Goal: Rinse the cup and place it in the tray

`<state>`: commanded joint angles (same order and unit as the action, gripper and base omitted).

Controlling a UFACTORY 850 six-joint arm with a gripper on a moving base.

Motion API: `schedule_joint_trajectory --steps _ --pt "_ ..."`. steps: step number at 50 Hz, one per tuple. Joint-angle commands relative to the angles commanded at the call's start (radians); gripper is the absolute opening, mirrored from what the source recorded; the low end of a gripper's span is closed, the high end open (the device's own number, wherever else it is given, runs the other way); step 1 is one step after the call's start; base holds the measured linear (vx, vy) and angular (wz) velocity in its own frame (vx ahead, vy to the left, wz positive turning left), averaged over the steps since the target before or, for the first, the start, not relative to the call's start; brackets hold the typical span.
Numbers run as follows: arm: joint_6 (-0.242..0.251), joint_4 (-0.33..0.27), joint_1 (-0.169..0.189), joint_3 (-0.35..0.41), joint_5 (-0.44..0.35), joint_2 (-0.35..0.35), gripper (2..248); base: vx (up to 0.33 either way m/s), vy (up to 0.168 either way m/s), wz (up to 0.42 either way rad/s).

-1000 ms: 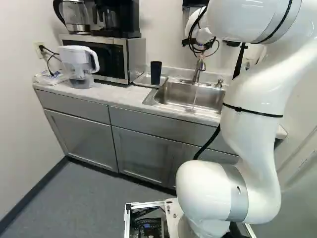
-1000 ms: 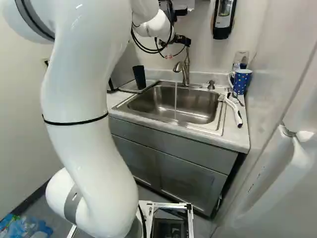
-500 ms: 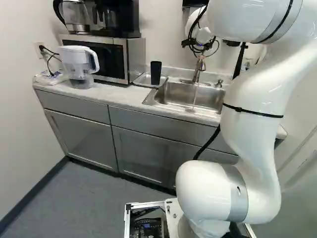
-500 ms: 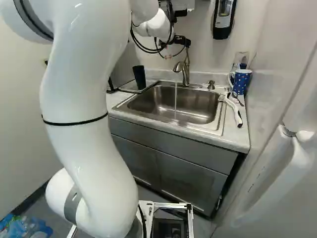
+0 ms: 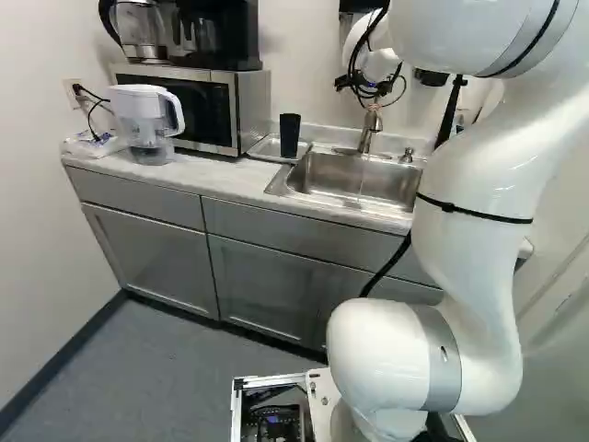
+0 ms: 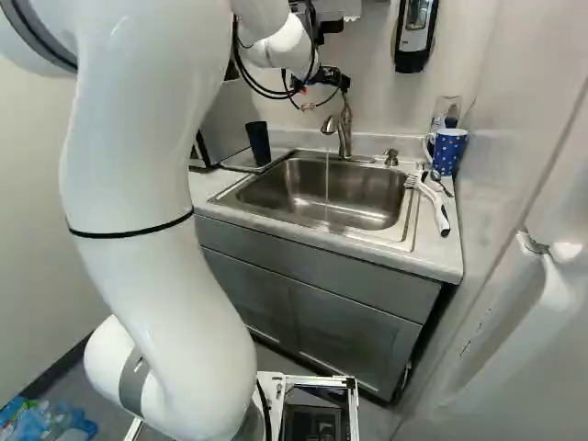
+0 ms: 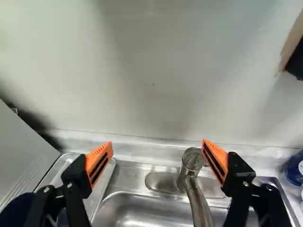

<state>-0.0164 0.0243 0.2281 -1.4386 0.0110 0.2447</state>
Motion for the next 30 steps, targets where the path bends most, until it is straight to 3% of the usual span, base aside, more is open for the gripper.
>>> schedule_joint_trajectory --steps 30 --pt "0.0 0.0 -0.012 0.045 0.03 -0.04 247 0.0 0.0 0.0"
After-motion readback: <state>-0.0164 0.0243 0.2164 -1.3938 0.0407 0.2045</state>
